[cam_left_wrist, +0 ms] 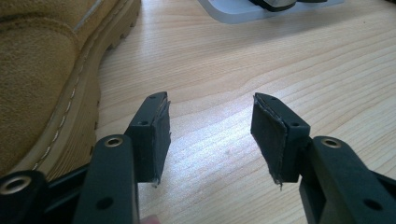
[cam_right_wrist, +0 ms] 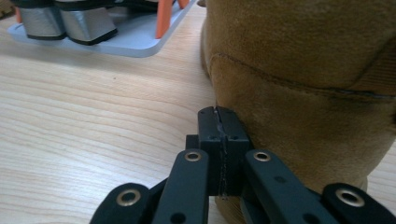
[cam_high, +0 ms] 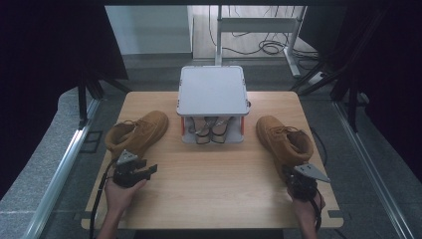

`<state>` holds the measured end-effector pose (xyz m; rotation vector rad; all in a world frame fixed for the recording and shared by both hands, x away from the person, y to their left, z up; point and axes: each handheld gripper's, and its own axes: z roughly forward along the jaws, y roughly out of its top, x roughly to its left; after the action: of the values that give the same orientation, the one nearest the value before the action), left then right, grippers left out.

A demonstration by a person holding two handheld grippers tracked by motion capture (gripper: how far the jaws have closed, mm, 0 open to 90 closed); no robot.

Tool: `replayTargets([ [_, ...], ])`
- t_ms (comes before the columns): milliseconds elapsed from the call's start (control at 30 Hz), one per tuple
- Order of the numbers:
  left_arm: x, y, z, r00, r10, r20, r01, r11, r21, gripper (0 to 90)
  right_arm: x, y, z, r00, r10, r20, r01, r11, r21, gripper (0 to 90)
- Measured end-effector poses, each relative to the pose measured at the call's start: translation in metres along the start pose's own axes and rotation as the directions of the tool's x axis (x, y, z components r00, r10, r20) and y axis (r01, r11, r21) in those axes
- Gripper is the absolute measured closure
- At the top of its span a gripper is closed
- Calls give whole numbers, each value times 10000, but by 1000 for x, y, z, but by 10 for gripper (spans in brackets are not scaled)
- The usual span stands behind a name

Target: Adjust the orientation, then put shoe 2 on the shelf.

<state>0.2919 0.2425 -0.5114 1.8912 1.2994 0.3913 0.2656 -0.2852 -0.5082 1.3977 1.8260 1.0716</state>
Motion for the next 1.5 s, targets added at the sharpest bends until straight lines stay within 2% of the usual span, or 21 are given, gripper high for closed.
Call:
replayTargets([
  [367, 1, 0, 0, 10000, 0, -26, 0, 10000, 18, 469, -15, -2, -3, 9989, 366, 290, -365, 9993, -55, 893],
  [567, 1, 0, 0, 10000, 6, -24, -6, 10000, 18, 468, -12, -2, -2, 9991, 339, 243, -338, 9994, -59, 893],
  [733, 1, 0, 0, 10000, -22, -8, 22, 10000, -20, 468, -8, 2, -6, 9996, 280, 3, -279, 9991, -321, 892],
  [1000, 0, 0, 0, 10000, 64, -27, -64, 10000, 18, 462, -2, 7, -8, 9997, 19, -236, -29, 9990, -443, 892],
  [1167, -2, 0, -2, 10000, 99, -7, -99, 9999, -57, 454, 0, 9, -7, 9992, 47, -387, -67, 9987, -503, 870],
  [1267, -1, 1, -5, 10000, 33, -67, -34, 9998, -218, 452, 2, 10, -7, 9985, -53, -540, 26, 9987, -510, 859],
  [1333, -3, 2, -5, 9988, 190, -457, -202, 9994, -275, 452, 3, 10, -7, 9978, -72, -652, 38, 9987, -516, 843],
  [1500, -8, 8, -12, 9985, 321, -436, -340, 9984, -449, 446, 6, 10, -6, 9957, -57, -929, 14, 9989, -467, 817],
])
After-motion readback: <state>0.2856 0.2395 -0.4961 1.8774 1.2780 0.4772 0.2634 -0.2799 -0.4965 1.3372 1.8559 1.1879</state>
